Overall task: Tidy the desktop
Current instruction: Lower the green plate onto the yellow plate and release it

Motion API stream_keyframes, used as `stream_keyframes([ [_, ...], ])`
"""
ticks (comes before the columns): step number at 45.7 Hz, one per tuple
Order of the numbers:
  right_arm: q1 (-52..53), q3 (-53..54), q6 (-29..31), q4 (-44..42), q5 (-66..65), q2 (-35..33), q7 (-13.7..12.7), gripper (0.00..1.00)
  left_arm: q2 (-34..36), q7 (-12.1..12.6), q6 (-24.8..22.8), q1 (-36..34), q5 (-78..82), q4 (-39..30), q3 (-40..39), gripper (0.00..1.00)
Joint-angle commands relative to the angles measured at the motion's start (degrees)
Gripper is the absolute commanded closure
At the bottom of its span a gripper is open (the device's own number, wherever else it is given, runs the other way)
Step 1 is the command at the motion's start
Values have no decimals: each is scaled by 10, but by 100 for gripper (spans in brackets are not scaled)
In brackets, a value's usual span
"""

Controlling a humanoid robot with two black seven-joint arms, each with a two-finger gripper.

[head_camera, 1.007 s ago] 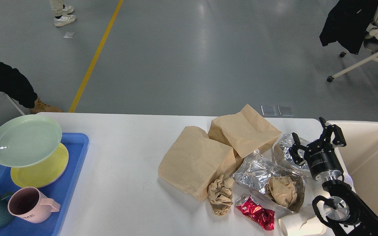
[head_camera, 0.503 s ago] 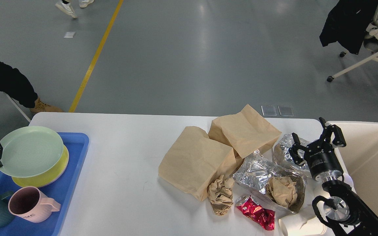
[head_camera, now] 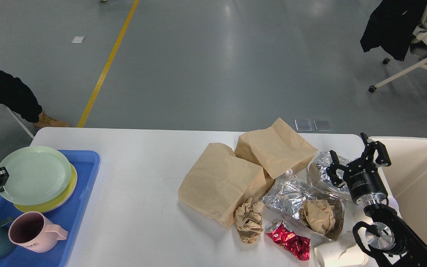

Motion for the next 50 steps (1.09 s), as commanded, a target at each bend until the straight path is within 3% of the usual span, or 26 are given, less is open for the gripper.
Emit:
stream_keyframes([
  [1,0,0,0,-1,0,0,0,0,-7,0,15,11,0,0,1,100],
  [13,0,0,0,0,0,0,0,0,-18,-3,20,11,0,-1,-3,98],
  [18,0,0,0,0,0,0,0,0,-18,-6,23,11,-1,-2,-6,84],
  [21,0,0,0,0,0,0,0,0,-17,-7,33,10,-2,-4,-6,67],
  [26,0,0,0,0,0,0,0,0,-16,-3,55,8,-3,-7,-5,48],
  [31,0,0,0,0,0,0,0,0,-13,-3,64,5,-3,-8,-5,34],
  [41,0,0,0,0,0,0,0,0,-11,-1,57,-5,-5,-11,-8,17],
  [45,0,0,0,0,0,0,0,0,-5,0,44,-27,-4,-29,-6,5],
  [50,0,0,0,-1,0,0,0,0,39,1,30,-63,-4,-84,4,4],
])
